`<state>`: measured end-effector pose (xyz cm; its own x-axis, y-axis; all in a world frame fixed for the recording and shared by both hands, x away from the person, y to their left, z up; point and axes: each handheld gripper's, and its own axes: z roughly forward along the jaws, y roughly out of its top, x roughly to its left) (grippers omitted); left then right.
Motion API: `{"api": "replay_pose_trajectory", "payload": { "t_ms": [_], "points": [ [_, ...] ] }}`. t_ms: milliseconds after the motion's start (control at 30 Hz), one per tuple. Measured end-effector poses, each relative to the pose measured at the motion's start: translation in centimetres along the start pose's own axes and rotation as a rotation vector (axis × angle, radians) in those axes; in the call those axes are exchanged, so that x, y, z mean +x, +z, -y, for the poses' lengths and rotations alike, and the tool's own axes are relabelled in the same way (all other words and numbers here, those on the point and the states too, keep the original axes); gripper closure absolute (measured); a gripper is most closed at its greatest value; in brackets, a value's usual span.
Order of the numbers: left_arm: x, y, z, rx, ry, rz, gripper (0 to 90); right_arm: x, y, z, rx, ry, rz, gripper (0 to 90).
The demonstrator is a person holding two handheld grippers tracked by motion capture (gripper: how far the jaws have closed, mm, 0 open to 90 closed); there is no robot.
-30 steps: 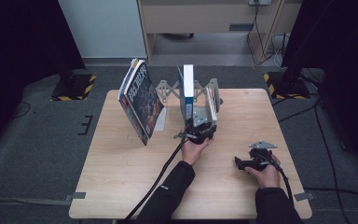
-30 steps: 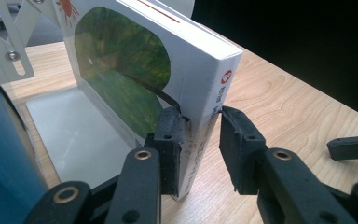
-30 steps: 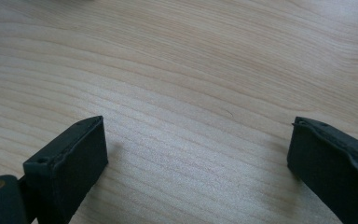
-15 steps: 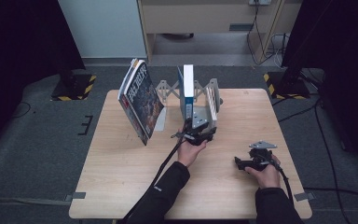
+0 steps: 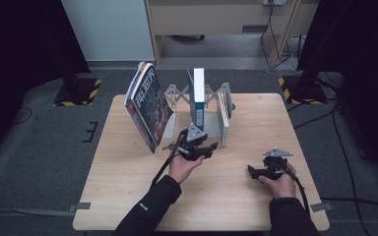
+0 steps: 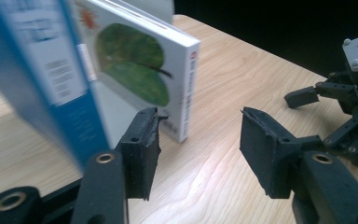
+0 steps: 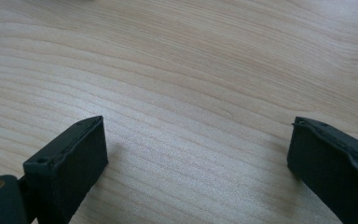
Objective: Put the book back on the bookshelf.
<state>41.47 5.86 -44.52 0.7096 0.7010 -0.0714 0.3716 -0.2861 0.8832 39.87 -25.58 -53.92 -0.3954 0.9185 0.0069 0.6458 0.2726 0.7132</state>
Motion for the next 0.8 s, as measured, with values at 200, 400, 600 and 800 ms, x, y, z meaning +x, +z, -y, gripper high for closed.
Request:
{"api": "replay_pose_trajectory", "payload": {
  "t_ms": [200, 400, 600, 800],
  "points": [
    [0.8, -2.4, 1.8, 0.051, 0.013, -0.032, 41.3, 0.0, 0.0, 0.0, 0.000, 0.001, 0.000, 5.0],
    [1.5, -4.3, 3.9, 0.102, 0.017, -0.038, 37.5, 0.0, 0.0, 0.0, 0.000, 0.001, 0.000, 5.0],
    [3.0, -6.7, 6.4, 0.142, -0.011, -0.040, 31.5, 0.0, 0.0, 0.0, 0.000, 0.000, 0.000, 5.0],
    [5.1, -8.6, 8.6, 0.175, -0.059, -0.072, 25.5, 0.0, 0.0, 0.0, 0.001, -0.001, 0.002, 5.2]
  ]
}}
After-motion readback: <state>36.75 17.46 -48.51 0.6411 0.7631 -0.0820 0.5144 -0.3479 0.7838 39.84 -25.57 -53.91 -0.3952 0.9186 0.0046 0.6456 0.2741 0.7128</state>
